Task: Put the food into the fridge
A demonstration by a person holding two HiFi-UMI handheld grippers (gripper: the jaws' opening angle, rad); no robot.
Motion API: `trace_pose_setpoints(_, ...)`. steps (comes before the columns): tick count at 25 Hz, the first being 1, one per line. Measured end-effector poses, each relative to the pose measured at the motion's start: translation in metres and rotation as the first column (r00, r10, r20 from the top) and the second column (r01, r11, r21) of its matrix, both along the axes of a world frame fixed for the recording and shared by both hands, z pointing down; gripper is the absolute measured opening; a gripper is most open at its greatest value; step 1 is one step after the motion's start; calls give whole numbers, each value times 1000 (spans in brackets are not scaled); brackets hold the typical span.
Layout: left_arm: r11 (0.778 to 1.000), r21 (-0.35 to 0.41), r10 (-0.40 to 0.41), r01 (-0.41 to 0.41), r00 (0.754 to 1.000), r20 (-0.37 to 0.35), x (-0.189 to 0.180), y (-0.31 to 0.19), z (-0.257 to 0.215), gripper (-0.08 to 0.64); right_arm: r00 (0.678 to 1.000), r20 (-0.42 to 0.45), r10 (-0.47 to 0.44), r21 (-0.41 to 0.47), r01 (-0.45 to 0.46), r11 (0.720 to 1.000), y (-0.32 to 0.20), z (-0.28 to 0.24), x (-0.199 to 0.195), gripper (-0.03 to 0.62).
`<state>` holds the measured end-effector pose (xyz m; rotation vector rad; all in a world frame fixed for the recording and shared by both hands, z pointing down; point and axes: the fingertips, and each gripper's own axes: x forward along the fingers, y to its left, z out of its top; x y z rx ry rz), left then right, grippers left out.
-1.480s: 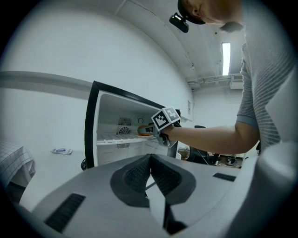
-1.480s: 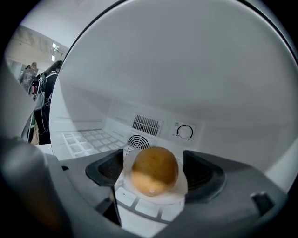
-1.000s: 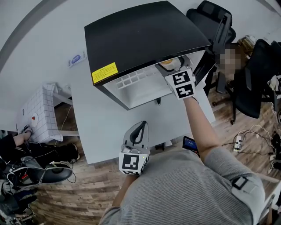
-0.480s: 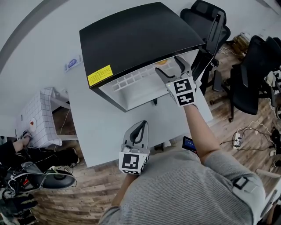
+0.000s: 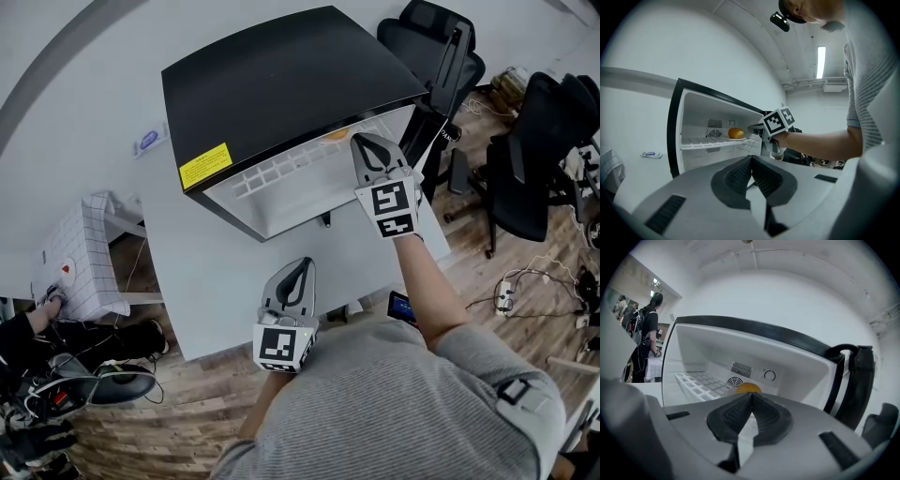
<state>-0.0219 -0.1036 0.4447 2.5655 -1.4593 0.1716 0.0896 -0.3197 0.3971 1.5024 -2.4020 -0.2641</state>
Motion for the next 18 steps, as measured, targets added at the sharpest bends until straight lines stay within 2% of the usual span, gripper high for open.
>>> trace_pose_setpoints(3,1000,23,-2,2,1000,-8,3,-2,-7,11,1000,3,-12,-10,12,1000,3,0,1,12)
trace_pose_setpoints(9,1000,-15,0,0,1000,-3,5,1,0,11,999,19,-33,-18,34,999,13,-2,3,12)
trace_pose_setpoints(18,1000,29,2,-1,1000,-14,13,-7,-8,11,995,63,-76,-16,77,997,49,-11,10,12)
